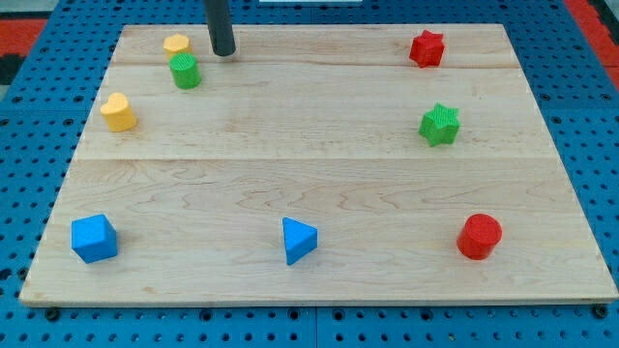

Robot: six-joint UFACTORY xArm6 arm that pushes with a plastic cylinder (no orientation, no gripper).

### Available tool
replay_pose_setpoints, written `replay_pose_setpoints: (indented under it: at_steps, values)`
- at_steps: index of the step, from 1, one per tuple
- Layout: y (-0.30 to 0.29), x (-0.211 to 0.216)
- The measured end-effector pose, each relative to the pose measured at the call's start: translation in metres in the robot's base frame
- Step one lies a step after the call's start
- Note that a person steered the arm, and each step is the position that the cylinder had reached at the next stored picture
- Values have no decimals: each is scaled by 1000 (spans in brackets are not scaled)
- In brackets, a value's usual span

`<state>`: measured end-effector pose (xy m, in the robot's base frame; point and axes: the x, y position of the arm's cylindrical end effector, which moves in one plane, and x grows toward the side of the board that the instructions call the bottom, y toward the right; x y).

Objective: Slide the blue cube to the center

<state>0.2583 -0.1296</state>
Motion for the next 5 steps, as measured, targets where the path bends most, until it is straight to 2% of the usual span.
replay_pose_setpoints:
  at_steps: [1, 2, 3, 4, 5]
  values:
    - [-24, 31]
    - [0, 83]
    - [65, 155]
    - [38, 263]
    - [-66, 330]
